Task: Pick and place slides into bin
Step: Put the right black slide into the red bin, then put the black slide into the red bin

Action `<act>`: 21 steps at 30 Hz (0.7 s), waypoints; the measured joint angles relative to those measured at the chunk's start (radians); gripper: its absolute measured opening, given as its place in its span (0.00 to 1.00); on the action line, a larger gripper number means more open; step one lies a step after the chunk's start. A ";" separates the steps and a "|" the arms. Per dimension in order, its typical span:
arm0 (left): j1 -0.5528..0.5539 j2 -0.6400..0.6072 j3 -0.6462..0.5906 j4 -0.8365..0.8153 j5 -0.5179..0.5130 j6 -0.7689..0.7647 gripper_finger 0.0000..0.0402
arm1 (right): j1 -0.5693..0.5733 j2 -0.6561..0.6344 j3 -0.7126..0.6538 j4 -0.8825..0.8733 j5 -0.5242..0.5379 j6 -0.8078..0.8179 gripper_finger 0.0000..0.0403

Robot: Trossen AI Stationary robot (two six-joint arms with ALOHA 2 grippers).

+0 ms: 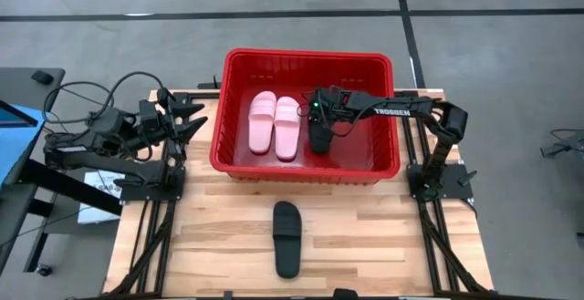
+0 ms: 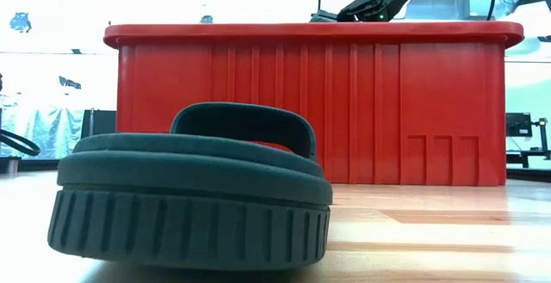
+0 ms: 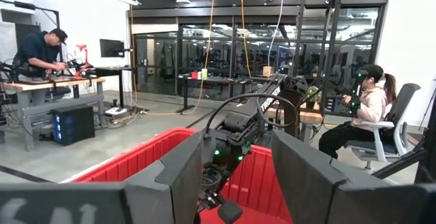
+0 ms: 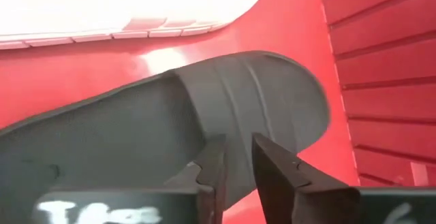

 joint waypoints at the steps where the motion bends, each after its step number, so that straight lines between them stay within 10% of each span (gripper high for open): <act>1: 0.000 0.000 0.000 0.000 0.000 -0.001 0.41 | 0.000 0.000 0.000 0.000 0.000 -0.001 0.16; 21: 0.000 0.000 0.000 0.000 0.000 -0.018 0.41 | 0.022 -0.155 0.110 -0.008 0.054 -0.081 0.21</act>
